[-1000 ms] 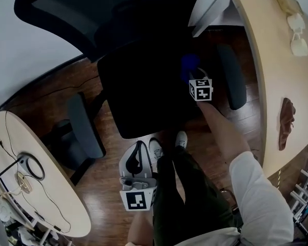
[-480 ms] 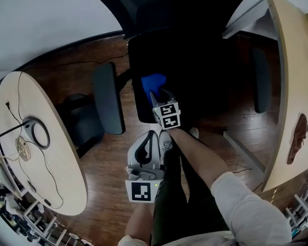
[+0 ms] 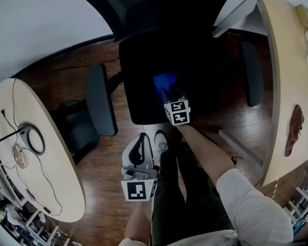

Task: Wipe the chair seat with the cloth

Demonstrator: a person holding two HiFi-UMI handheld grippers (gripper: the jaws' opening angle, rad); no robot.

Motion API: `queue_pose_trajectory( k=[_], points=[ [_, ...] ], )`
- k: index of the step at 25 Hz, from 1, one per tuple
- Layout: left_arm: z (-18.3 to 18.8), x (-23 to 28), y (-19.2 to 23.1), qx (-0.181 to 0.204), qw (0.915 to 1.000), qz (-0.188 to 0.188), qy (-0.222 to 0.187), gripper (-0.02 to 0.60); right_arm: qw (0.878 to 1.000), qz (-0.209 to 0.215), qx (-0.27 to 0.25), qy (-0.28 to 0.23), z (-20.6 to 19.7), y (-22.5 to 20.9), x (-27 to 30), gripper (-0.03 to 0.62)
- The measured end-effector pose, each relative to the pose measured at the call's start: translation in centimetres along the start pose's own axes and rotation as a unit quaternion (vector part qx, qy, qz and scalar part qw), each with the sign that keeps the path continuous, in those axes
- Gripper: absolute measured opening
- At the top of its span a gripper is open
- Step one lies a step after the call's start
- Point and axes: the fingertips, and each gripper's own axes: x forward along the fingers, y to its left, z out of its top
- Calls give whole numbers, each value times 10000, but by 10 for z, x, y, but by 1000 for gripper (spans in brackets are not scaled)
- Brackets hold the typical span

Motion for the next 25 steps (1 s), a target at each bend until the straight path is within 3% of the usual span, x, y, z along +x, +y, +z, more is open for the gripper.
queue_pose_trajectory(
  k=[2, 6, 8, 11, 15, 19, 22, 25],
  points=[
    [1, 7, -9, 190, 9996, -203, 10, 0, 9990, -436, -12, 57, -9, -66, -26, 97],
    [-2, 22, -33, -54, 9994, -353, 2, 0, 9924, -1217, 11, 160, -20, -187, -83, 97],
    [-8, 28, -45, -19, 9989, -474, 46, 0, 9900, -1395, 169, 77, -18, -221, -99, 97],
    [-18, 36, -60, -14, 9982, -585, 118, 0, 9902, -1373, 252, -104, -12, -232, -105, 97],
    [-17, 36, -59, 27, 9982, -589, 101, 0, 9928, -986, -32, -679, 11, -168, -107, 97],
    [-16, 23, -35, -32, 9993, -344, 125, 2, 9886, -169, -489, -1414, 19, -28, -101, 95],
    [-18, 10, -12, -48, 9998, -149, 106, 2, 9873, 431, -612, -1398, -3, 78, -72, 95],
    [-26, -4, 6, -21, 9999, -66, 84, 2, 9916, 698, -478, -977, -38, 148, -38, 95]
  ],
)
